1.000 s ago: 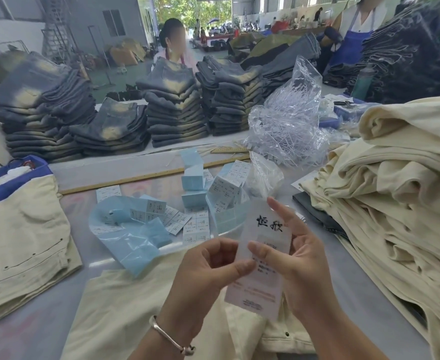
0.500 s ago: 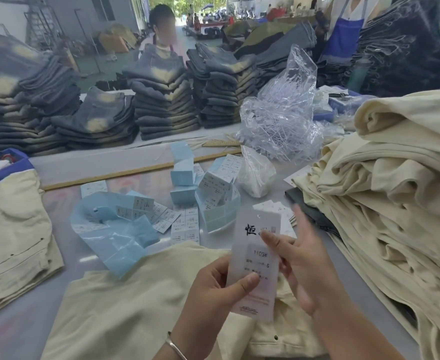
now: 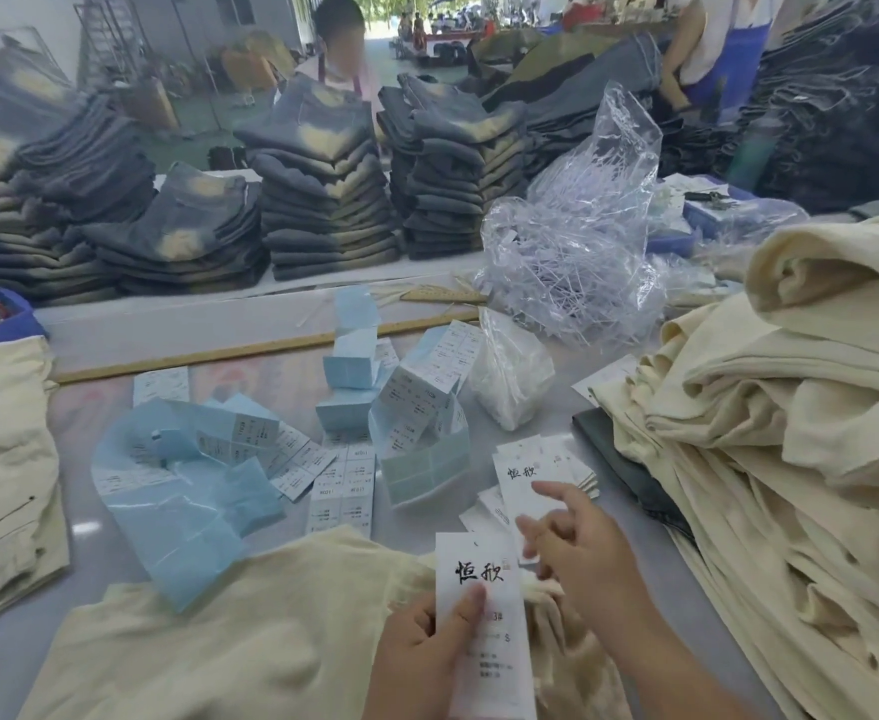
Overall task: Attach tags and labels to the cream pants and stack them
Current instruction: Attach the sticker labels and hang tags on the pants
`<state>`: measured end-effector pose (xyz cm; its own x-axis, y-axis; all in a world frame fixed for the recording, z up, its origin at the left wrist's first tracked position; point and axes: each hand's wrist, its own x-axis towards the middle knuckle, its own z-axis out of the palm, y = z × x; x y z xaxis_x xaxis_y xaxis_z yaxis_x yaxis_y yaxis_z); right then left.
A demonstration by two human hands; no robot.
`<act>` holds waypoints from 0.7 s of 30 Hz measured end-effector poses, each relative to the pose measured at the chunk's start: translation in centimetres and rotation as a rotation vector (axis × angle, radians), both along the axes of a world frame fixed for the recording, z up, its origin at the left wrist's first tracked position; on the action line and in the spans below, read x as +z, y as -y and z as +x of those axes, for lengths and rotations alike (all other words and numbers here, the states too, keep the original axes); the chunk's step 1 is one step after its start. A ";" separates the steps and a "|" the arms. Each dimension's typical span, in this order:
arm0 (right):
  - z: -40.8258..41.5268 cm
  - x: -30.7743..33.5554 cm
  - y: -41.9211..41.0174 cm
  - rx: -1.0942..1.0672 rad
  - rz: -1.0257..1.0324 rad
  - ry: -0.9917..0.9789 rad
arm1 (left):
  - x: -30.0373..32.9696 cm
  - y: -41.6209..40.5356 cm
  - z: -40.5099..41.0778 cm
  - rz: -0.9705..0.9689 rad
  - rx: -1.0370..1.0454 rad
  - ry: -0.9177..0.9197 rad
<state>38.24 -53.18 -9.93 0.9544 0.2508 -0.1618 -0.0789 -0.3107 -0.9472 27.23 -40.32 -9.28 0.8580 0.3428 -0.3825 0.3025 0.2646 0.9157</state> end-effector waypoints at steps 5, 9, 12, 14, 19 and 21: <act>10.2 -1.7 -2.4 0.102 -0.494 0.445 | -0.3 -1.6 3.0 0.038 0.116 -0.063; 16.6 -2.9 -5.4 0.449 -0.940 0.518 | -0.4 -1.9 5.7 0.018 0.147 -0.097; 18.6 -3.5 -6.7 0.493 -1.118 0.672 | -0.2 -1.9 7.5 0.001 0.137 -0.093; 19.4 -3.7 -7.0 0.461 -1.209 0.766 | -0.2 -1.8 8.5 0.012 0.127 -0.079; 22.1 -3.1 -6.1 0.169 -1.232 0.674 | -0.5 -1.7 10.4 0.042 0.077 -0.060; 23.3 -3.2 -5.8 0.120 -1.222 0.594 | -0.5 -1.7 10.9 0.039 0.062 -0.042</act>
